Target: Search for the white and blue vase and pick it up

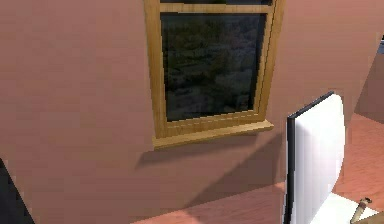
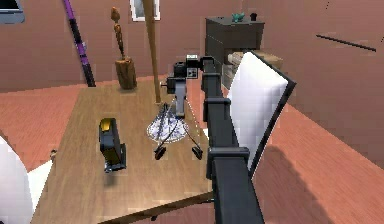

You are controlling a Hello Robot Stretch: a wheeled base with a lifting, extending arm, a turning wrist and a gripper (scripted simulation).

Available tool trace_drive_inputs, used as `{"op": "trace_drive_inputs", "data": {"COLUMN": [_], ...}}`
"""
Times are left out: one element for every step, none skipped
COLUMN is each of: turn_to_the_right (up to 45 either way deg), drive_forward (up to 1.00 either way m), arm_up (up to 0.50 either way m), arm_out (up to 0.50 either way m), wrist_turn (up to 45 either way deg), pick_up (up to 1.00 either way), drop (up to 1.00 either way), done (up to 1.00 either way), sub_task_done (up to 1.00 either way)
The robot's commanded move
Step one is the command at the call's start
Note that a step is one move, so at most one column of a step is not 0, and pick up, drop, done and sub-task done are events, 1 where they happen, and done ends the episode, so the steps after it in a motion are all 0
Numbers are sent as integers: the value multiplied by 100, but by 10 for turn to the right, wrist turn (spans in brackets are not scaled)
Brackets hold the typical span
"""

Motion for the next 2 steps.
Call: {"op": "trace_drive_inputs", "data": {"turn_to_the_right": [0,0], "drive_forward": [0,0], "arm_up": [0,0], "arm_out": [0,0], "wrist_turn": [450,450], "pick_up": [0,0], "drop": [0,0], "done": [0,0], "sub_task_done": [0,0]}}
